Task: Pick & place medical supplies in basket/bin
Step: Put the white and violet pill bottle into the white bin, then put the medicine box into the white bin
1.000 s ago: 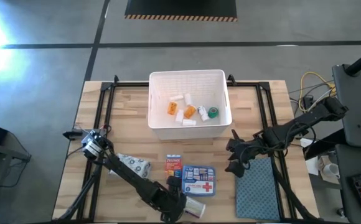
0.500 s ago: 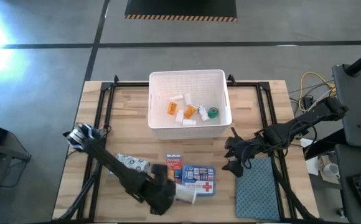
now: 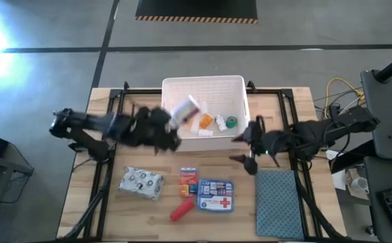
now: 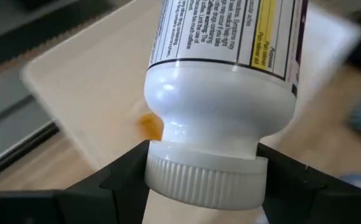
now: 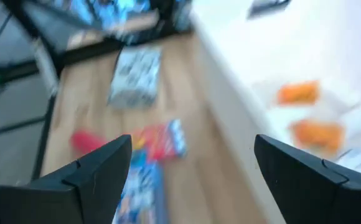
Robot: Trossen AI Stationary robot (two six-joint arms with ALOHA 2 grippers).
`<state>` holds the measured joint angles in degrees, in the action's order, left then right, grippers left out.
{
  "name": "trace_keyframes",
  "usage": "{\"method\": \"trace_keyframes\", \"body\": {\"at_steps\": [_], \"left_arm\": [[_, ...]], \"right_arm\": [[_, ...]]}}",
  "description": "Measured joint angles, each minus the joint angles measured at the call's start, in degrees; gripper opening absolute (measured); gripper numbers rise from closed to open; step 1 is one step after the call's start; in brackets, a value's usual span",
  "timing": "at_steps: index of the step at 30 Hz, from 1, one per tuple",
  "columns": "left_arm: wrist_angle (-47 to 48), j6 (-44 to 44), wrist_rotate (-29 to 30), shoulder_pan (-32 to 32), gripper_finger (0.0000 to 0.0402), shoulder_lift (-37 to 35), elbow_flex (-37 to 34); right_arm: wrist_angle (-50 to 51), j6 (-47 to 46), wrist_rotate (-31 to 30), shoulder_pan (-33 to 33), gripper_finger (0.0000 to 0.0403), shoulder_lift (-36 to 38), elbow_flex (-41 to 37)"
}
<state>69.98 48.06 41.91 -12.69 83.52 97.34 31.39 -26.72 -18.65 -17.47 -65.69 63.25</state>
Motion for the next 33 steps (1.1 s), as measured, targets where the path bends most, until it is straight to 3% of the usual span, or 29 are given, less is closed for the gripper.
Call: {"method": "trace_keyframes", "body": {"at_steps": [4,7,11,13,23,28,33], "left_arm": [[0.3,-7.6,-13.0,14.3,0.0229,0.1,-0.2],[0.0,-14.4,-18.9,23.0,0.0229,2.3,-0.5],[-2.1,-24.6,-26.1,30.2,0.0230,5.7,-0.5],[-2.0,-27.0,-26.7,31.3,0.0234,7.4,-0.5],[1.1,-35.9,-27.6,27.3,0.0309,5.9,-0.5],[10.6,-36.4,-33.1,18.4,0.0314,0.3,0.2],[17.6,-25.8,-33.5,5.8,0.0314,-3.3,-1.8]], "right_arm": [[0.1,4.5,-3.5,2.8,0.0328,0.1,4.9],[0.0,6.2,-3.9,5.1,0.0328,0.1,7.2],[1.4,6.3,-4.0,8.5,0.0328,0.1,8.2],[3.5,4.9,-4.0,10.2,0.0328,0.1,8.4],[10.5,1.7,-3.0,14.5,0.0328,-0.1,7.3],[10.4,3.6,6.8,17.7,0.0328,-0.1,6.8],[10.3,3.9,11.2,20.4,0.0328,-0.1,5.0]]}}
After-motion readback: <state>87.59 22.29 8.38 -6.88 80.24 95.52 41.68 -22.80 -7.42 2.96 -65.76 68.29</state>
